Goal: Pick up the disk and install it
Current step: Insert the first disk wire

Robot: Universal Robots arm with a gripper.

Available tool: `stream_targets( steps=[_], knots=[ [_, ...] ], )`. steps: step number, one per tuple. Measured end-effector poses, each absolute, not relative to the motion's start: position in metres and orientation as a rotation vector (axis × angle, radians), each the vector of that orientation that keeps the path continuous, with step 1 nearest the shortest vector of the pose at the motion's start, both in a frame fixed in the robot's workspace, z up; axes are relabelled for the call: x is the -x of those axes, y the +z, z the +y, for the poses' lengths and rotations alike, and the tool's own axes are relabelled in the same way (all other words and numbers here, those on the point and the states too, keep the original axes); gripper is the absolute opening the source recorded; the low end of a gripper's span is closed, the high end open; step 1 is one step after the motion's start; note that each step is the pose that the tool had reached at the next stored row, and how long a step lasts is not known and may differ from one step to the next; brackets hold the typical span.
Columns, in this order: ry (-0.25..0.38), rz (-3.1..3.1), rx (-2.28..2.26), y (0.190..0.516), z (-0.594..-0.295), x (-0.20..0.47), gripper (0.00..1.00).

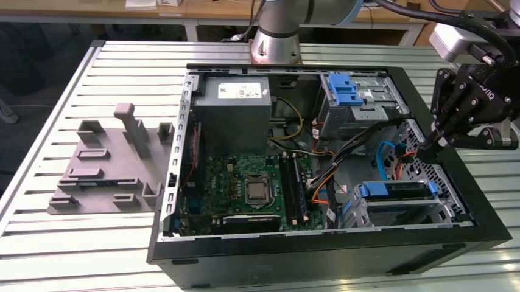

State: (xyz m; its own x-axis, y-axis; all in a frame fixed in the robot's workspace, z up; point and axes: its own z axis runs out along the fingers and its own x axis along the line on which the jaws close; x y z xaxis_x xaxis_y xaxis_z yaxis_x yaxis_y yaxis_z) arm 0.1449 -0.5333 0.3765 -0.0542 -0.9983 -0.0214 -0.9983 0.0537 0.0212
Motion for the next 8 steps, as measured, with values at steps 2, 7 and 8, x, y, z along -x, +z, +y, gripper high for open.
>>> stream_targets(
  steps=[2,7,8],
  knots=[
    [0.048,2.281,2.16,0.3761,-0.5297,-0.1467,0.11],
    [0.044,2.289,2.162,0.3738,-0.5257,-0.1507,0.11],
    [0.046,2.291,2.163,0.3735,-0.5257,-0.1516,0.11]
  ],
)
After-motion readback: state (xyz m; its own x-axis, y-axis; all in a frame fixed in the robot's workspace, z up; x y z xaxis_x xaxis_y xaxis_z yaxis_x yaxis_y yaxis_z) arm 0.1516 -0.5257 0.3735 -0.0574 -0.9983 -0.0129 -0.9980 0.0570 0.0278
